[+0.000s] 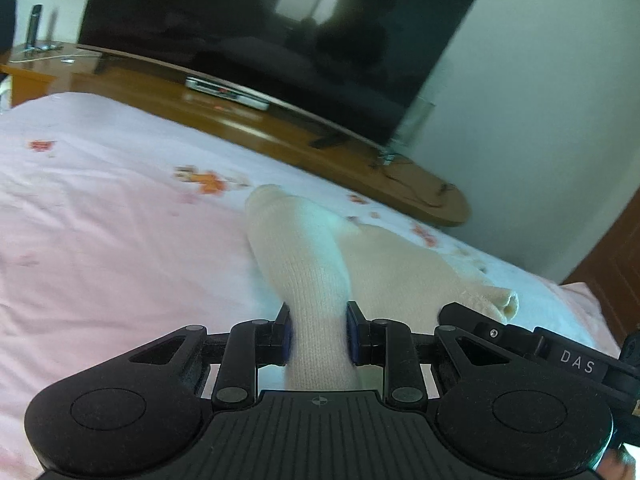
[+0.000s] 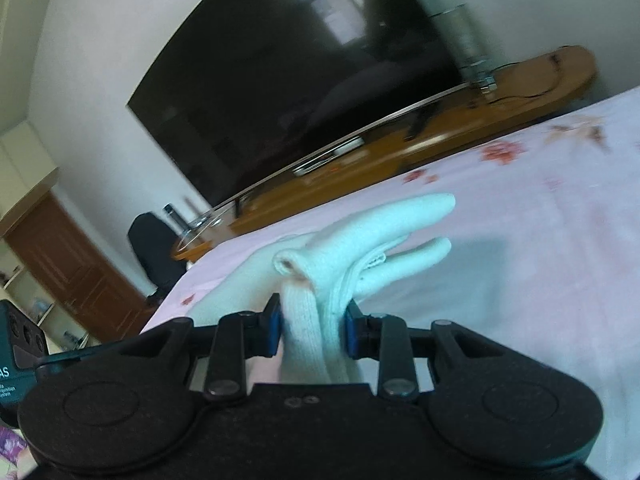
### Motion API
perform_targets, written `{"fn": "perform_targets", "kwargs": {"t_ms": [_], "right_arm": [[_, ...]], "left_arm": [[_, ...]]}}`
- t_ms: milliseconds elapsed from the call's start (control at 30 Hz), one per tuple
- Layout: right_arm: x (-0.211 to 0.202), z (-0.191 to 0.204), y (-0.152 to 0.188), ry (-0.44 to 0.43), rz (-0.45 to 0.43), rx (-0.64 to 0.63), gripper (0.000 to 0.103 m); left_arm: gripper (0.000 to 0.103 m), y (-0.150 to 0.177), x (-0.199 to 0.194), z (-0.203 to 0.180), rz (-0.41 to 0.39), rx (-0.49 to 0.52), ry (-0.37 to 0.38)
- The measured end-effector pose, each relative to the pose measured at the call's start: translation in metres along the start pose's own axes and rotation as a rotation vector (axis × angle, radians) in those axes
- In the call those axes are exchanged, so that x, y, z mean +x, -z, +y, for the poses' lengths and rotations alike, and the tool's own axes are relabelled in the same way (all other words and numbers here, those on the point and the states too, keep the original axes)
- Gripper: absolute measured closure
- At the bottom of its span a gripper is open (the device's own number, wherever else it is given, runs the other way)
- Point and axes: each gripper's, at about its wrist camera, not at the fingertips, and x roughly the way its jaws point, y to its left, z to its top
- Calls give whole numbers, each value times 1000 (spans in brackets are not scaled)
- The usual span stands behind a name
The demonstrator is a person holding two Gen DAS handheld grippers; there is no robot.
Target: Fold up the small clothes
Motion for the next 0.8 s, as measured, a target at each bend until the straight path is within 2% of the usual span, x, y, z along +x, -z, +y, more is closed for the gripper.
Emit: {"fn": "perform_targets", "kwargs": {"t_ms": [167,200,233,300,367,433,500,567,633,800], "right_arm": [[43,9,23,22,82,-11,74],[49,7,28,35,103,-12,73],[53,5,34,54,122,-24,72],[55,-3,45,100,144,-26,67],[48,-15,48,130,135,24,54],[37,-19,44,151,118,47,53],[26,-10,40,189,96,8,54],[11,5,36,234,54,-60,56],[1,25,34,244,19,-129,59],[-2,61,51,226,50,-262,72]], "left_arm": [[76,21,25,43,79,3,-66],[72,28,30,49,95,10,-71],[59,35,35,50,92,21,-83],[43,44,31,50,80,49,-111],[43,46,22,53,82,53,-109],[43,44,11,51,59,75,-129],[43,40,-5,49,37,96,-133],[43,38,-20,43,14,113,-125],[43,41,-33,37,4,142,-123],[43,65,-22,19,81,223,-151]]}}
